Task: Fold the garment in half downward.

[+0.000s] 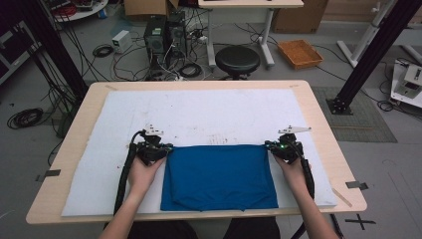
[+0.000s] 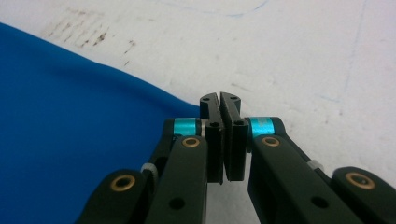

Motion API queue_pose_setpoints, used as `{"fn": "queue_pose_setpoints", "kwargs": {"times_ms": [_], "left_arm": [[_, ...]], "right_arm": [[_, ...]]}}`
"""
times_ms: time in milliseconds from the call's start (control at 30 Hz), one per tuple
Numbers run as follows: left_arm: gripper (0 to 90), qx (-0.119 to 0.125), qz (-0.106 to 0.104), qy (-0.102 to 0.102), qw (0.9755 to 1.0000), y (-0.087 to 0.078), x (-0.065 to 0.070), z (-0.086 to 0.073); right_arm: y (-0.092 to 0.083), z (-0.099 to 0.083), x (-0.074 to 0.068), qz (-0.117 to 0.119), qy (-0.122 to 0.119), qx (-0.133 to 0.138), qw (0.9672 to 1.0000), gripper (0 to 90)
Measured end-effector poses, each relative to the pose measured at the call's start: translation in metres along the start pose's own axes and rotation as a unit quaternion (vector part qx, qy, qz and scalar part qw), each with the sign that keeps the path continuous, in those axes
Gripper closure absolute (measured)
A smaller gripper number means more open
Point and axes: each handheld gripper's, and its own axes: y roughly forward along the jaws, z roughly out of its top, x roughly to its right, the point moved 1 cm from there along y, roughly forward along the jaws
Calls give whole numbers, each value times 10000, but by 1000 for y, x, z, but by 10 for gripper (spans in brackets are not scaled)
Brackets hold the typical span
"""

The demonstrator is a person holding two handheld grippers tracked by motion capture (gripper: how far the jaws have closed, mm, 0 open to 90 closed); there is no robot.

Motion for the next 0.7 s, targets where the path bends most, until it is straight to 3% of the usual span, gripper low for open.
{"fn": "queue_pose_setpoints", "kwargs": {"times_ms": [167,200,367,700], "left_arm": [[859,147,61,-61,9999,3,-4,2],[859,128,82,-2,9999,3,-6,2],[859,264,79,-165,9995,6,-12,1],[859,458,116,-226,9986,5,-15,2]], "right_arm": [[4,4,4,-50,-208,47,9998,890],[5,5,5,-50,-191,56,9998,890],[10,8,9,-52,-164,84,9998,890],[14,11,8,-133,-381,219,9989,890]]}}
